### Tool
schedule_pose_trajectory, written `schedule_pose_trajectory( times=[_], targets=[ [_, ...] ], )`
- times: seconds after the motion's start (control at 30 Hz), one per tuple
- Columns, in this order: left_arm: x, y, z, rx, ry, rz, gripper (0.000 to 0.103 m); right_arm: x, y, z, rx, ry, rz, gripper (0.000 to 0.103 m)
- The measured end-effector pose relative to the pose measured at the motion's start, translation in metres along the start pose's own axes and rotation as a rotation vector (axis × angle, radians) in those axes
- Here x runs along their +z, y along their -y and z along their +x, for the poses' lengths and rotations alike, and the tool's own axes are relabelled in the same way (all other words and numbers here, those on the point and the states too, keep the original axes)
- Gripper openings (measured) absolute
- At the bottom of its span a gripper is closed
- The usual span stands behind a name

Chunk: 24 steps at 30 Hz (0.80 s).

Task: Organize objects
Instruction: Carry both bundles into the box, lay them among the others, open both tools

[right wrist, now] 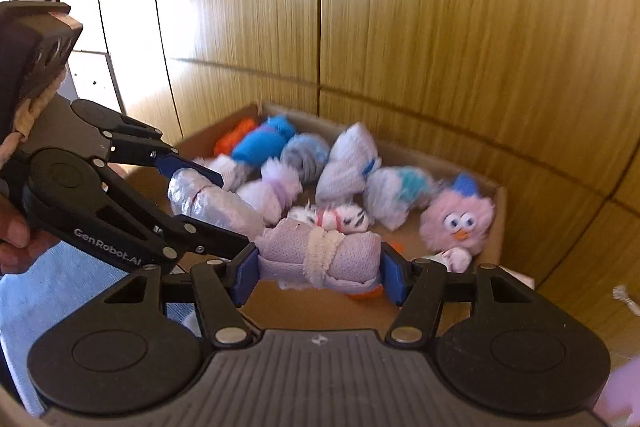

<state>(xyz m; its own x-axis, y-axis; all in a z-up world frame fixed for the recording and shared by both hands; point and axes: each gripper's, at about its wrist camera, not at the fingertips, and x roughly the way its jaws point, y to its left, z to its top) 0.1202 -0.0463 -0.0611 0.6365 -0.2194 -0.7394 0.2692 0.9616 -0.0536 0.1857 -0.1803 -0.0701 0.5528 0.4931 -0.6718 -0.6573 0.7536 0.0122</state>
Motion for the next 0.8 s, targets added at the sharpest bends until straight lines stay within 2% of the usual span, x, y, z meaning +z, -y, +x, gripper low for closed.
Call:
schedule_pose_trajectory(
  times=[0.17,0.37,0.6,0.8],
  targets=[
    [-0.010,-0.015,0.019,0.001,-0.041,0.004,0.073,-0.007,0.002,0.025,0.044,-0.045,-0.006,0.058],
    [-0.010,-0.023,0.020,-0.020,-0.039,0.018,0.072,-0.003,-0.004,0.044,0.099,-0.076,-0.055,0.058],
    [-0.012,-0.030,0.018,-0.040,-0.041,0.021,0.071,-0.001,-0.008,0.052,0.121,-0.125,-0.111,0.058],
    [-0.010,-0.033,0.020,-0.039,-0.039,-0.020,0.072,0.001,-0.009,0.057,0.110,-0.143,-0.116,0.058]
  ],
)
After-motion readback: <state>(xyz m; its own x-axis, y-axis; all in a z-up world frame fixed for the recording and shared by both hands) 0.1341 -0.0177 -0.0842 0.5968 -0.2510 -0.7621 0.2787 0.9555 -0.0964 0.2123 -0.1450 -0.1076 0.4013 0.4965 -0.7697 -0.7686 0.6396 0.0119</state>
